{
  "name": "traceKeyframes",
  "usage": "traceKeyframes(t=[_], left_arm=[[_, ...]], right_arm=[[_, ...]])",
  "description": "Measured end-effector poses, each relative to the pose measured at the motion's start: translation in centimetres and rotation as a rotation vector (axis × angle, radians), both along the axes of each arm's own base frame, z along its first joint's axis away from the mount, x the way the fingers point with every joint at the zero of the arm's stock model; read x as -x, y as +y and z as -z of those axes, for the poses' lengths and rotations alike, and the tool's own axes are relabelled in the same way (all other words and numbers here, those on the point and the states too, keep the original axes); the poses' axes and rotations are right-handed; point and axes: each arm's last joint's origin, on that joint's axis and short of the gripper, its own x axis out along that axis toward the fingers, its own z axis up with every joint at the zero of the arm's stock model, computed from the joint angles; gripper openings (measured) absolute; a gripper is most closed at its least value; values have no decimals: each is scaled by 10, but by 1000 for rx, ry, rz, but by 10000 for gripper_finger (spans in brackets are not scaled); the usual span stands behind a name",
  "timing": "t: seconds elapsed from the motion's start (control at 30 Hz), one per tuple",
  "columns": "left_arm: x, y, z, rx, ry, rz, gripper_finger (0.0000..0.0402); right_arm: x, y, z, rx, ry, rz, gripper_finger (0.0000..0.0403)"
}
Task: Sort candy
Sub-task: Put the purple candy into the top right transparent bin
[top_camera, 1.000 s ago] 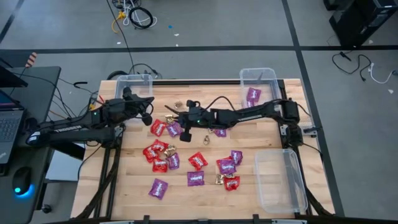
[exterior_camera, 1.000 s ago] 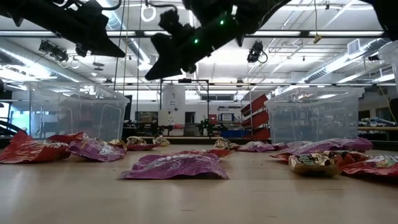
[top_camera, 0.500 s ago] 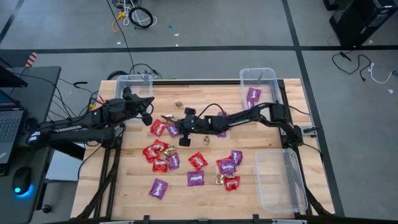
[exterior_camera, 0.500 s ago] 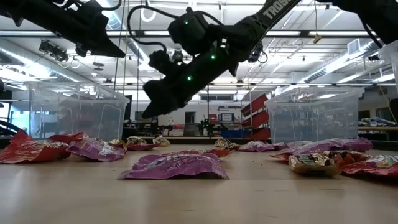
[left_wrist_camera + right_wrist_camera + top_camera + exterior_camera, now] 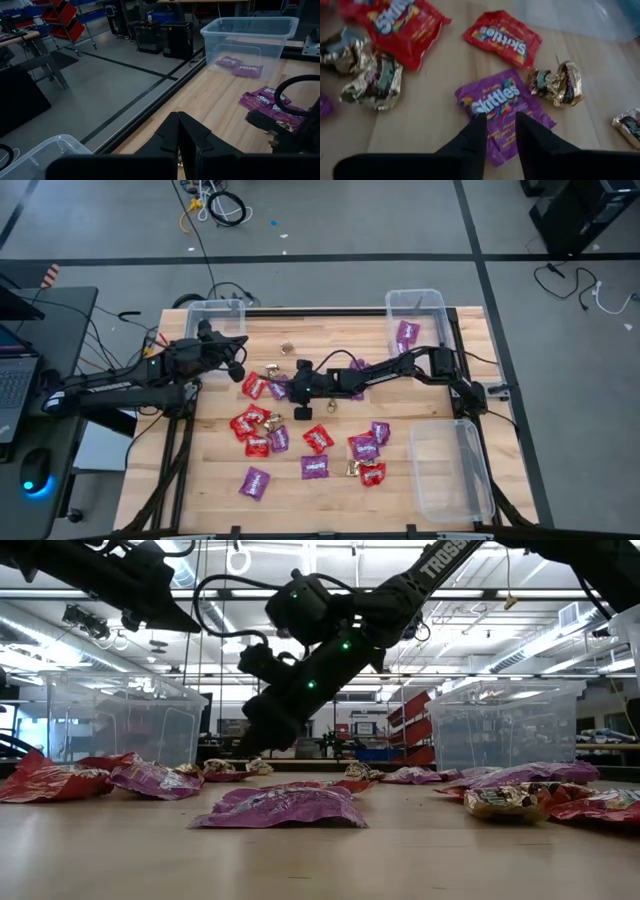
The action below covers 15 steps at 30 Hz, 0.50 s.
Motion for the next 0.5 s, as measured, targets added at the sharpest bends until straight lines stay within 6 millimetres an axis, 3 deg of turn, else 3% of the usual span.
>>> traceKeyframes(t=[0.5], left_arm=[[0,0,2,5,21,0,9]], right_arm=[[3,-1,3,23,49,-20,139]])
